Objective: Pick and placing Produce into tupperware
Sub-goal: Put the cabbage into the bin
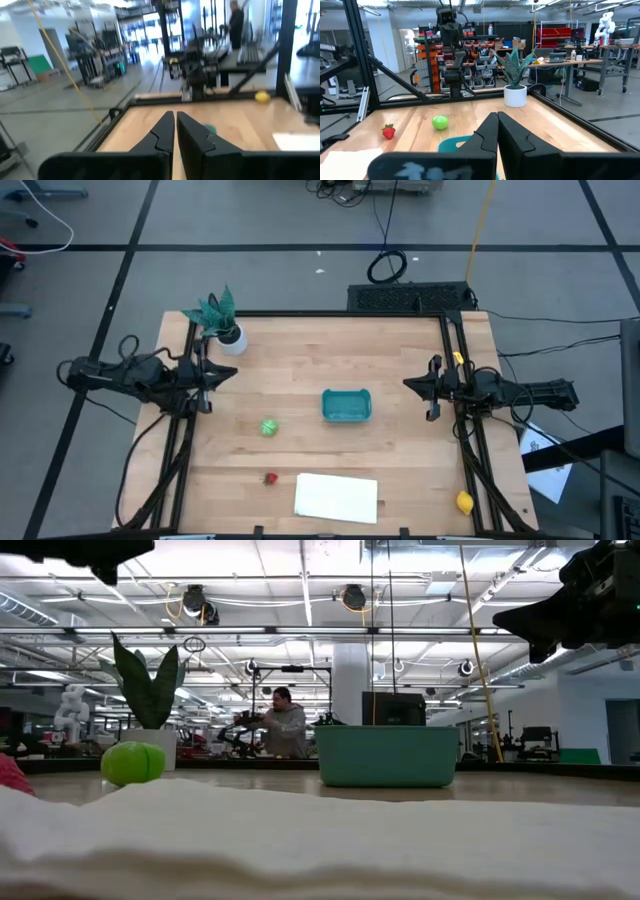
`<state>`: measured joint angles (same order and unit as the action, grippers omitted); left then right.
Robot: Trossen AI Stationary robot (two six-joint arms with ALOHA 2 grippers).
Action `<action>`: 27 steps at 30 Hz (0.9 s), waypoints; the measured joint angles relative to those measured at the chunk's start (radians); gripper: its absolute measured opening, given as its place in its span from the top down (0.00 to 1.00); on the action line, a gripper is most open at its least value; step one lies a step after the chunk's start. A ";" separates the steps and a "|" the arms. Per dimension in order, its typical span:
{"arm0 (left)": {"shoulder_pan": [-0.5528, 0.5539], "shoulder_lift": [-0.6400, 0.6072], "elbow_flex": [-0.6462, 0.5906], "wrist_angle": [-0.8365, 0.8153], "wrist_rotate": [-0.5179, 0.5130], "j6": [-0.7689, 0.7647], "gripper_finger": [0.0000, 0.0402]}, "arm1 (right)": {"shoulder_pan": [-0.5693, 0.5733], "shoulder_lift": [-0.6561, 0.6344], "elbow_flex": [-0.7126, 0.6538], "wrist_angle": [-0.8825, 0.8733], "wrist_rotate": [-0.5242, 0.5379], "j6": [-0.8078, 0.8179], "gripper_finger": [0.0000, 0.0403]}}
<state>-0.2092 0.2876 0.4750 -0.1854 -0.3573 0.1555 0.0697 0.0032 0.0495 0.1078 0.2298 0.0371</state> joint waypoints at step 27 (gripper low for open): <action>0.218 0.417 0.386 -0.142 0.302 -0.048 0.94 | 0.000 0.000 0.000 0.037 0.001 -0.093 1.00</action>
<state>0.0093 0.7046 0.8608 -0.3270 -0.0550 0.1078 0.0697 0.0036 0.0494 0.1452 0.2312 -0.0558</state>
